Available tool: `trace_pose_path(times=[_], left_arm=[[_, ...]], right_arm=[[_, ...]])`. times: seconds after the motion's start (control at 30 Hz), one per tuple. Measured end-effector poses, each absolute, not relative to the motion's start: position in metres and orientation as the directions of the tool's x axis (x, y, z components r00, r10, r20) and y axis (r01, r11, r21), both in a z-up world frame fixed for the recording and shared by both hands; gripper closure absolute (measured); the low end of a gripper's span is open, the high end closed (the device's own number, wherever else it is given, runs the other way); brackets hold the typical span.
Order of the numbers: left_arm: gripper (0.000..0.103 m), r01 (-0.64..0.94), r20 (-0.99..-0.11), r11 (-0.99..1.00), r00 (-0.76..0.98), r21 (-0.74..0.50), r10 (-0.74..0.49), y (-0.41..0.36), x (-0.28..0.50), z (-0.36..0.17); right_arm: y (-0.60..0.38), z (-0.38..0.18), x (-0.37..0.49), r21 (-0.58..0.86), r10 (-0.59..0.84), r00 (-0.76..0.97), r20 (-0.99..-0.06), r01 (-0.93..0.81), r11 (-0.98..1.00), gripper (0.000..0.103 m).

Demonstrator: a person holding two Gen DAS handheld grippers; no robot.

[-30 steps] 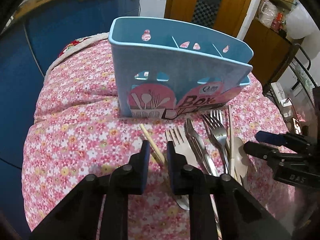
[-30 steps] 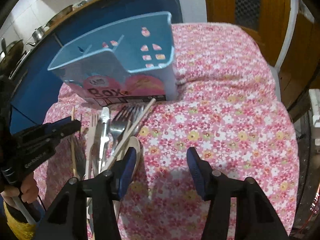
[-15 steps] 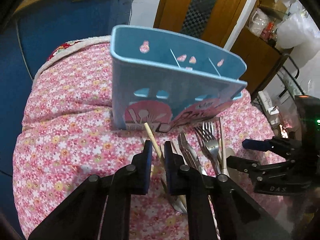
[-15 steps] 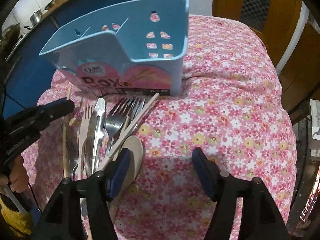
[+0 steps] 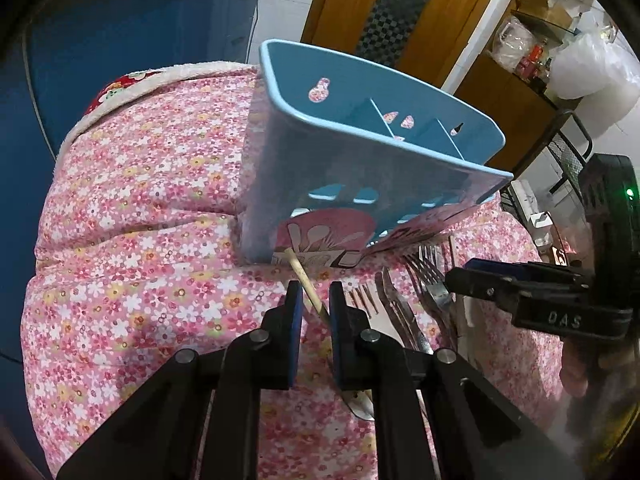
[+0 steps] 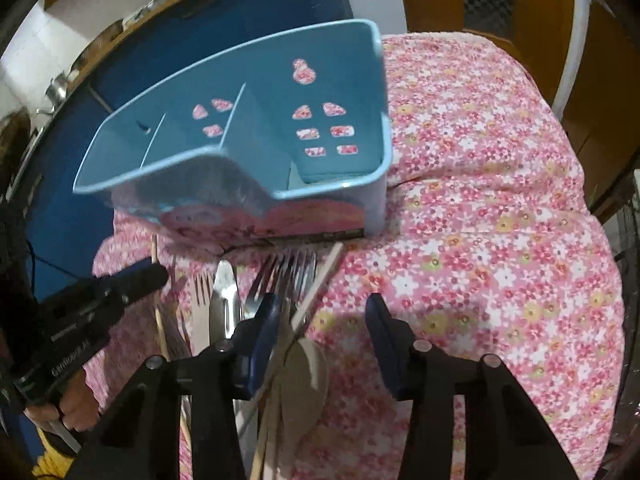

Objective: Organize utensils
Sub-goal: 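Grasp a wooden chopstick with the left tool while the right tool grasps another chopstick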

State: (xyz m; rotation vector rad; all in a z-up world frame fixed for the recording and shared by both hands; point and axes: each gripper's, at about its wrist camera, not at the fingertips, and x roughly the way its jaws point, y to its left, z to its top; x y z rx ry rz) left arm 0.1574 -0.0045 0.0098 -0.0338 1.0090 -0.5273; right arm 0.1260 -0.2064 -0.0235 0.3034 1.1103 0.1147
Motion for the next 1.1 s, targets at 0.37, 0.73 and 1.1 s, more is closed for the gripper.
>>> trace_pose_path(times=[0.37,0.73,1.1], left_arm=[[0.08,0.338,-0.788,0.9,0.457,-0.276,-0.414,0.011,0.165,0.019],[0.094,0.331,-0.784,0.877,0.41,-0.348,-0.466,-0.002,0.166,0.013],[0.101,0.392,-0.704,0.865,0.516,-0.314,-0.489,-0.001,0.131,0.063]], right_arm=[[-0.206,-0.021,0.141,0.371,0.32,0.48,-0.817,0.011,0.929,0.091],[-0.211,0.006,0.125,0.422,0.381,0.567,-0.731,-0.063,0.904,0.093],[-0.205,0.04,0.091,0.413,0.394,0.653,-0.647,-0.134,0.901,0.096]])
